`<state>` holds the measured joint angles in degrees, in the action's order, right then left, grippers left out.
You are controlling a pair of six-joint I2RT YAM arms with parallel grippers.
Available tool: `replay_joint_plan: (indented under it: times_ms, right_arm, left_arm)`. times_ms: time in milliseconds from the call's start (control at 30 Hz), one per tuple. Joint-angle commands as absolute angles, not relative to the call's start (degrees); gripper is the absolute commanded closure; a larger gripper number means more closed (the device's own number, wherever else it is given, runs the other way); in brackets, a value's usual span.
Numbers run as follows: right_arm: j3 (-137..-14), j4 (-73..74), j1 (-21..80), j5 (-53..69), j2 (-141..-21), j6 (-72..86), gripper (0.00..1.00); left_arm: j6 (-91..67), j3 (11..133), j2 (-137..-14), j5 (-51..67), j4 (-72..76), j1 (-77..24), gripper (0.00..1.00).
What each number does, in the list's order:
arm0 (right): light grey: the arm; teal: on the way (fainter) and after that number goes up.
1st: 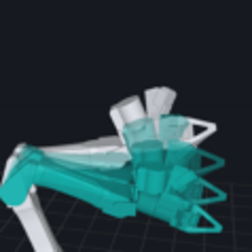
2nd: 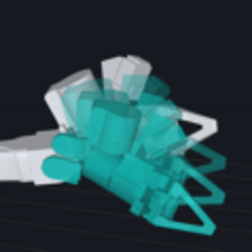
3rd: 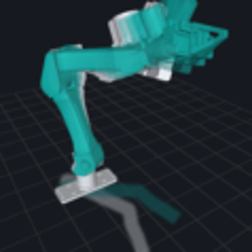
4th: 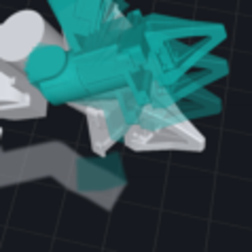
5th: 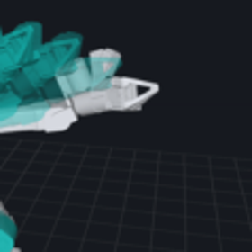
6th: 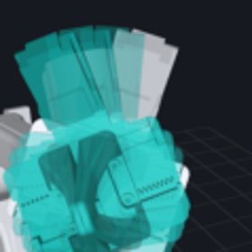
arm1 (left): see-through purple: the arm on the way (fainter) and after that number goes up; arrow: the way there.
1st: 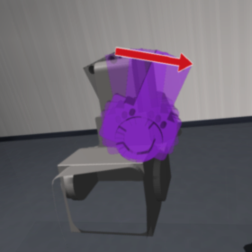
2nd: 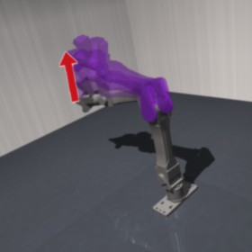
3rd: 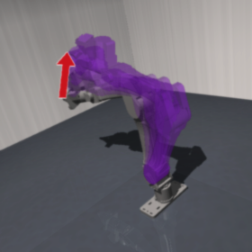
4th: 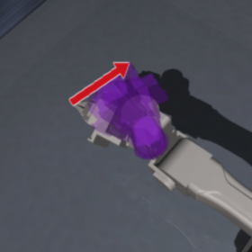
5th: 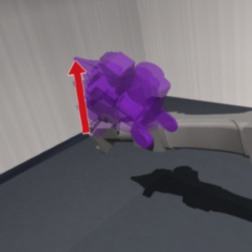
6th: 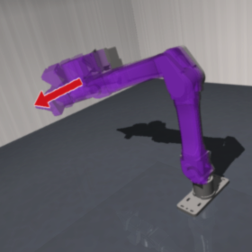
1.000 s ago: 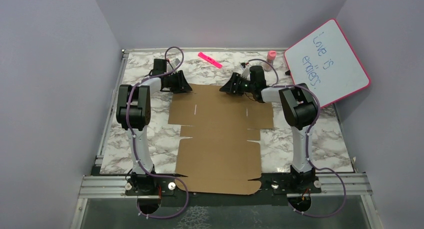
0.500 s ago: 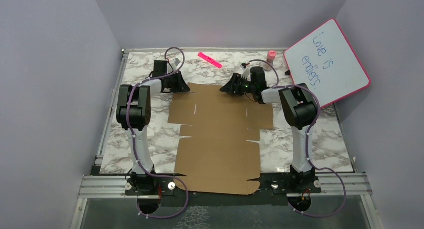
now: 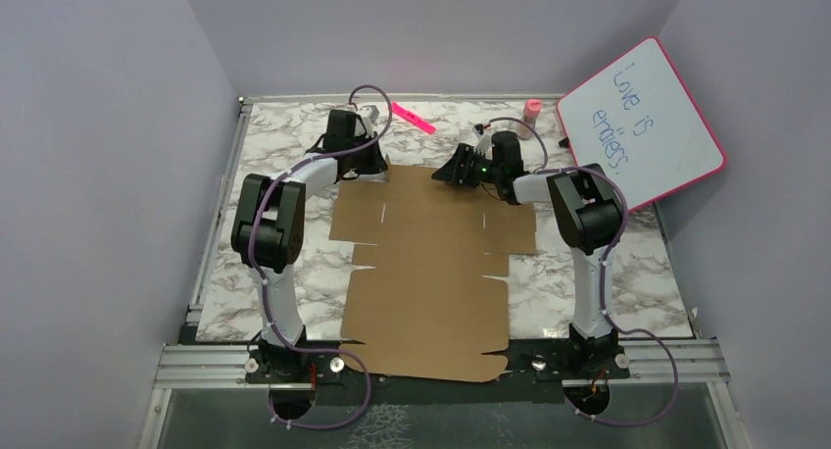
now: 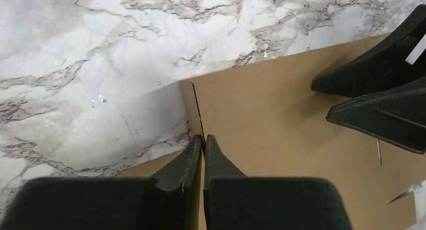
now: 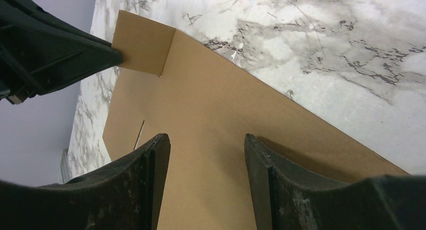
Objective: Fold the paper box
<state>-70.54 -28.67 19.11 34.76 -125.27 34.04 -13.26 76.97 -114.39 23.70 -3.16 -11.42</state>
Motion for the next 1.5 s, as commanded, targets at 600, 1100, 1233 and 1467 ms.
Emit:
replay_joint_plan:
  times_ms: [600,1100,1233,1467]
  right_arm:
    - [-68.67,-23.29,19.78,32.02,-125.55,32.30,0.38]
    - [-65.74,-19.78,19.78,35.10,-115.82,30.28,0.36]
    - [-61.98,-21.42,19.82,37.18,-113.76,31.20,0.35]
    - [-55.91,-26.07,20.92,40.83,-113.63,33.65,0.36]
  left_arm:
    - [-9.07,83.48,-112.63,-0.26,-18.43,-21.20,0.65]
    - [-13.96,70.84,-97.87,8.68,-20.40,-10.21,0.24]
    - [-15.85,64.19,-93.59,13.25,-18.94,-6.46,0.19]
    - [-17.47,55.86,-90.43,17.58,-17.14,-2.58,0.14]
